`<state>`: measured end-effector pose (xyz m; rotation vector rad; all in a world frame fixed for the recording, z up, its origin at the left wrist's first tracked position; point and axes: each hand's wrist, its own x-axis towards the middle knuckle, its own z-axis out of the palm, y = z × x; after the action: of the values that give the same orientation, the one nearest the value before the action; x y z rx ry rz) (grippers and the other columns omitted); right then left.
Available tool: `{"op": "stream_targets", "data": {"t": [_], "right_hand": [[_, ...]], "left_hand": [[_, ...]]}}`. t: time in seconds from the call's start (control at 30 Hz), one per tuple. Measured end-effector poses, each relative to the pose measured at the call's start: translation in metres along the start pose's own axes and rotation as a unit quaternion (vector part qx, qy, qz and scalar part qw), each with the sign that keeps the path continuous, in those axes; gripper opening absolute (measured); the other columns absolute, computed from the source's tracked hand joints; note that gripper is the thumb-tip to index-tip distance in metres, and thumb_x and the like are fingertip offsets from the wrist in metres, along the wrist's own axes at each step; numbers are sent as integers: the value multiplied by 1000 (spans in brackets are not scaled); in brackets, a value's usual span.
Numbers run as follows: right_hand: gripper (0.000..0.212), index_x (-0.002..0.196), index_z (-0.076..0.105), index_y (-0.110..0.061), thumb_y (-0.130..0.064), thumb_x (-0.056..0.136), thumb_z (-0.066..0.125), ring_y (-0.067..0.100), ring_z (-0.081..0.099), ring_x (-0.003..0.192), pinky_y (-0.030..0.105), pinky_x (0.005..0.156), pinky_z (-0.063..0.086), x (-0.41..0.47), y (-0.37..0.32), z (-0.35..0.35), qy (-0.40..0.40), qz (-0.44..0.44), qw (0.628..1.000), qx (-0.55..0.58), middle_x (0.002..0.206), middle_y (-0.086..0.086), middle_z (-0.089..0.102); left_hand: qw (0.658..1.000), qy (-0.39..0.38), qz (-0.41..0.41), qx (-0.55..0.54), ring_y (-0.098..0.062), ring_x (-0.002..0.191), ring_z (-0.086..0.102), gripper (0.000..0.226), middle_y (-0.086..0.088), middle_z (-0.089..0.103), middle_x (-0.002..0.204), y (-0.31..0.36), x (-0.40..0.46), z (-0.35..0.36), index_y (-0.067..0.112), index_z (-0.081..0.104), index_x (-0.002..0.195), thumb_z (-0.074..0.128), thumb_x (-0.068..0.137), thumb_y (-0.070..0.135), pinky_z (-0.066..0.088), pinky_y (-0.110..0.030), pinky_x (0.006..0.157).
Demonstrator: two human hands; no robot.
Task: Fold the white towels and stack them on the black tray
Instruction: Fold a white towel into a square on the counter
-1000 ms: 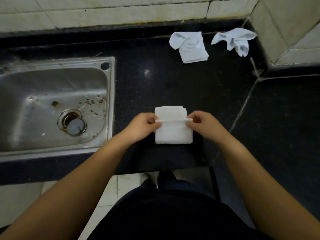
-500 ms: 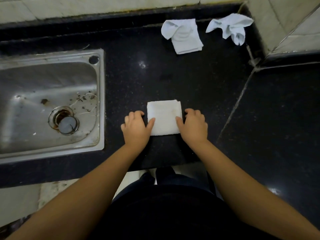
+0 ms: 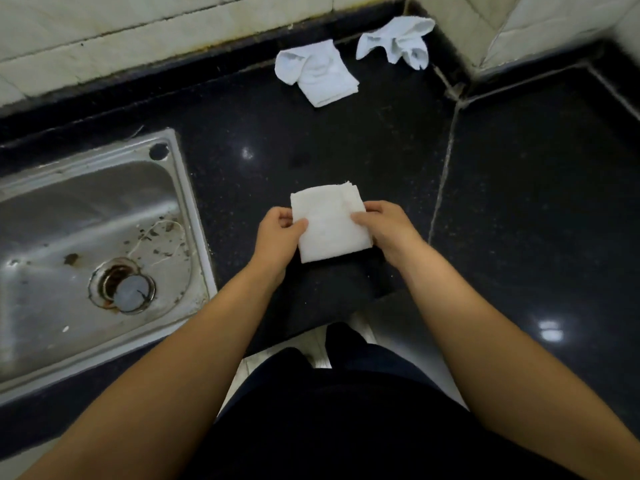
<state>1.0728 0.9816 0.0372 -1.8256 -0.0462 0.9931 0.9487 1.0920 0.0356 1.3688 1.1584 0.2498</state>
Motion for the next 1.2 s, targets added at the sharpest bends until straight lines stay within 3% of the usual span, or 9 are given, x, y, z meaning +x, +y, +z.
{"op": "stream_targets", "data": {"t": [0.13,0.33,0.43,0.53,0.63,0.73,0.9,1.07,1.2], "right_hand": [[20,105,63,1,6,87,55,29,65,88,35,72,57,-44,33,-16,30,49,970,237,102,18,66],[24,112,57,-5,3,90,49,27,64,91,37,70,56,-152,130,-30,125,-2,918,376,109,15,64],[23,109,58,-5,4,90,49,26,64,92,38,75,54,-208,172,-35,198,-13,885,422,108,14,65],[20,104,60,-8,3,90,49,23,64,89,36,77,54,-284,224,-44,291,-31,827,480,105,11,66],[19,95,61,-14,0,91,49,17,64,80,27,64,54,-355,274,-47,377,-34,767,518,94,4,67],[18,94,61,-16,-2,91,50,16,63,80,26,61,51,-428,326,-47,446,-37,716,535,92,2,67],[19,94,61,-15,0,91,50,14,66,73,21,56,52,-572,428,-43,542,-43,617,569,89,2,68],[20,89,61,-13,4,90,50,12,67,63,21,54,53,-708,512,-39,632,-46,512,580,68,-4,72],[18,95,62,-14,1,90,51,14,66,73,23,57,54,-775,555,-54,662,-48,479,574,85,2,70]], "left_hand": [[986,-146,-63,-47,-23,101,62,44,-12,60,121,2,-19,7,3,44,133,57,90,5,55,-38,82],[915,-345,-203,-44,-27,96,61,33,-16,62,114,-33,-84,29,-5,51,125,49,93,2,53,-40,75],[882,-431,-190,7,-23,88,61,25,-12,68,98,-54,-124,51,1,55,116,43,95,1,57,-36,70],[839,-513,-149,104,-26,94,62,34,-21,57,125,-79,-194,82,-5,48,129,41,96,1,51,-40,84],[794,-572,-119,168,-33,112,58,34,-23,52,134,-107,-266,105,-7,48,129,43,96,0,46,-40,93],[743,-627,-109,208,-25,94,63,34,-22,56,128,-144,-344,121,-7,51,127,46,94,-1,50,-37,93],[650,-702,-115,266,-14,68,70,29,-5,73,83,-240,-495,132,-8,54,121,47,93,-1,58,-27,67],[559,-759,-107,316,-22,86,66,20,-11,67,100,-327,-644,132,0,60,109,49,93,2,53,-38,83],[526,-780,-90,326,-21,84,66,12,-10,68,97,-362,-730,150,5,63,97,53,92,4,56,-34,73]]}}
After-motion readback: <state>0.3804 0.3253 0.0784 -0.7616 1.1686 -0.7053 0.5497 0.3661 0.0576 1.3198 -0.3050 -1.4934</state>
